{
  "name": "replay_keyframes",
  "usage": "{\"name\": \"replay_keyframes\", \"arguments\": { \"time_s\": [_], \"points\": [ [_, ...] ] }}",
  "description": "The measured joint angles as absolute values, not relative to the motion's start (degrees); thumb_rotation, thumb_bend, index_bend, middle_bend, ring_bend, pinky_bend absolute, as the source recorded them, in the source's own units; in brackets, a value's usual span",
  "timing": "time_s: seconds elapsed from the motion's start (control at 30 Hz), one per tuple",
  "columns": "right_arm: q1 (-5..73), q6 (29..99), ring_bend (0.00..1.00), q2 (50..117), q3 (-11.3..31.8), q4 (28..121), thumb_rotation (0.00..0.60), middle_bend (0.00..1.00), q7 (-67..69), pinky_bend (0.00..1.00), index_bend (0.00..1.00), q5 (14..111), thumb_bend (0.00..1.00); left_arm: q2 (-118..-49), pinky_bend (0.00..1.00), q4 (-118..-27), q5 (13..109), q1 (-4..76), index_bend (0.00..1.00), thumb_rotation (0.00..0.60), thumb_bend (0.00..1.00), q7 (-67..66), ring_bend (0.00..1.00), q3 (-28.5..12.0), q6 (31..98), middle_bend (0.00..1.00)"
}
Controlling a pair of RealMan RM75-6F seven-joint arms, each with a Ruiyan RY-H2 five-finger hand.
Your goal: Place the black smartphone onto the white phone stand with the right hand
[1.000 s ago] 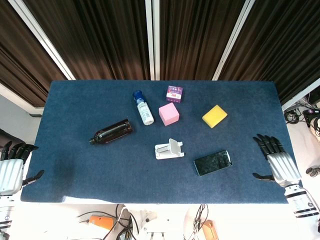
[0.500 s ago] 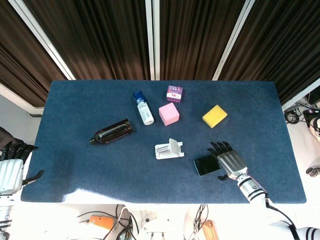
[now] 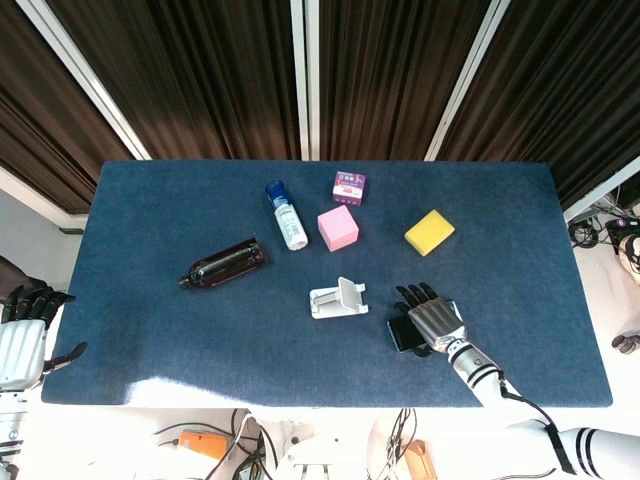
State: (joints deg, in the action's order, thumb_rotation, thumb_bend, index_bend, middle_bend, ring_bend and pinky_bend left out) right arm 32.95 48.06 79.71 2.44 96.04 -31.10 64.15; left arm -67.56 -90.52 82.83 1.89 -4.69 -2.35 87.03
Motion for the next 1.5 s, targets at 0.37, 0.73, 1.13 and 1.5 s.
{"name": "replay_keyframes", "arguments": {
  "time_s": [0.37,0.73,1.13,1.5],
  "points": [
    [33.05,50.23,0.0,81.7,1.27,93.28,0.6,0.0,-28.9,0.02,0.55,65.03,0.34,-67.7,0.0,-90.5,82.51,1.89,0.27,0.6,0.08,-4.8,0.14,-2.45,86.63,0.24],
    [31.16,52.9,0.0,82.34,0.75,91.52,0.6,0.15,-21.79,0.02,0.68,68.19,0.36,-67.7,0.0,-90.79,82.75,1.77,0.27,0.6,0.08,-5.1,0.14,-2.39,86.82,0.24],
    [29.41,56.09,0.18,82.94,0.84,88.63,0.6,0.36,-13.65,0.12,0.71,73.39,0.4,-67.38,0.0,-91.74,83.18,1.64,0.27,0.6,0.08,-5.9,0.14,-2.4,87.3,0.24],
    [29.66,56.62,0.37,84.99,1.62,82.35,0.6,0.46,0.37,0.41,0.69,79.27,0.44,-66.97,0.0,-92.7,83.33,1.26,0.27,0.6,0.08,-6.51,0.14,-2.29,87.81,0.24]
  ]
}}
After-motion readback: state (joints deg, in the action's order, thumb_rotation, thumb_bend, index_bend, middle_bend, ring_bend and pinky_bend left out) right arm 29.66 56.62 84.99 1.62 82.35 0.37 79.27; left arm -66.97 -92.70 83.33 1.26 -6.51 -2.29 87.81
